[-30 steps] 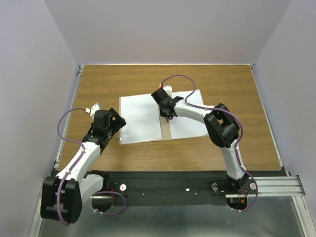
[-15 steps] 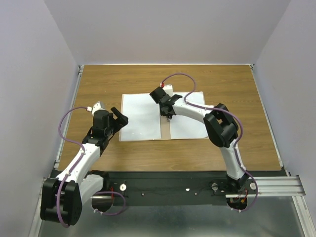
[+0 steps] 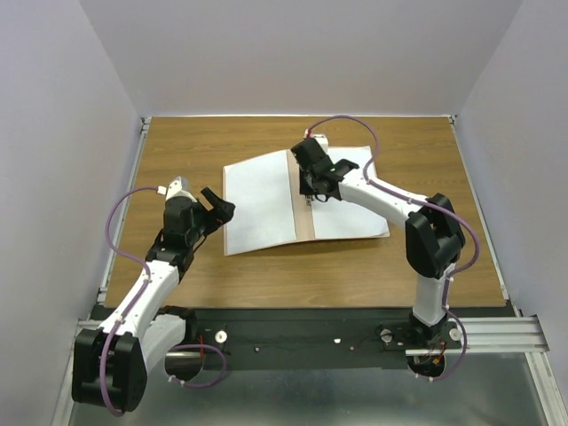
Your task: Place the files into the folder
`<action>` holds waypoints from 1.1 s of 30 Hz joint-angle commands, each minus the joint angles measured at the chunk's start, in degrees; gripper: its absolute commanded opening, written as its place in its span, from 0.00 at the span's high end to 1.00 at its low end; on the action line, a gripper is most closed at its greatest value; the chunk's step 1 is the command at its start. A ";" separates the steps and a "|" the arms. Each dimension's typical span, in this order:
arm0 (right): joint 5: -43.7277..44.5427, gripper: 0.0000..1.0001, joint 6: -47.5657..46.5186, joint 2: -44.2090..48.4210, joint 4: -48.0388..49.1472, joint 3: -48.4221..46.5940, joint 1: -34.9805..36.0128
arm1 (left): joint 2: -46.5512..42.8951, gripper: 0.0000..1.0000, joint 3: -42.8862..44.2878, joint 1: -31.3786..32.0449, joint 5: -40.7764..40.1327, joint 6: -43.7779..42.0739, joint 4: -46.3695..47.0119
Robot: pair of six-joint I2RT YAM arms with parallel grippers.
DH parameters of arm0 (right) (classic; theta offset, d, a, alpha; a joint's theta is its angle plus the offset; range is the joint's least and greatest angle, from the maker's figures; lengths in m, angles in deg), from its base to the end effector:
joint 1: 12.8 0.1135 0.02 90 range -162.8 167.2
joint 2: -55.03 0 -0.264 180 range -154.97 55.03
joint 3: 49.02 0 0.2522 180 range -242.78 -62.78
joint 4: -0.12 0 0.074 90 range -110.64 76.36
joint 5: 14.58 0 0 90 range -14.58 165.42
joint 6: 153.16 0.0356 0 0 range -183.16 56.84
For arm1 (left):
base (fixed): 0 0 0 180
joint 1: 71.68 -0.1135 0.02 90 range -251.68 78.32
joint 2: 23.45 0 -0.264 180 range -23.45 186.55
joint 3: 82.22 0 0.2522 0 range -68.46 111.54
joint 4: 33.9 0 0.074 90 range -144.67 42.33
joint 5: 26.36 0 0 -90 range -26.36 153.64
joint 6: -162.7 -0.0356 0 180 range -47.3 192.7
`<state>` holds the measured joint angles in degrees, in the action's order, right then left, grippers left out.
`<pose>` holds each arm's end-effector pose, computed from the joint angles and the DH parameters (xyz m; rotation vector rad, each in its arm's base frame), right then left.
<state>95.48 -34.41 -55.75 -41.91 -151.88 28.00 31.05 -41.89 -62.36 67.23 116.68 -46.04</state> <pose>0.3354 0.2734 0.2433 -0.0970 2.3763 0.1486 0.2063 -0.0361 0.2181 -0.5839 2.0077 -0.6410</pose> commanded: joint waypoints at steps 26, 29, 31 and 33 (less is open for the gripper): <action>-39.19 0.99 4.64 16.56 17.28 16.93 -13.99 | -4.40 0.05 -3.44 -2.55 15.18 1.09 7.84; -40.27 0.99 5.26 16.30 17.99 17.29 -14.08 | -5.10 0.05 -5.03 -2.64 20.39 3.55 12.34; -40.79 0.99 5.26 16.12 18.60 17.29 -14.08 | -5.98 0.08 -5.65 -2.64 22.49 4.96 14.62; -41.58 0.99 5.44 15.60 19.04 17.38 -14.08 | -6.68 0.33 -6.44 -2.64 23.64 6.28 15.86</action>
<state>58.15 -30.17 -41.39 -26.85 -134.75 14.18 26.22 -46.68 -64.56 84.17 119.63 -36.11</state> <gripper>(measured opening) 0.024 0.926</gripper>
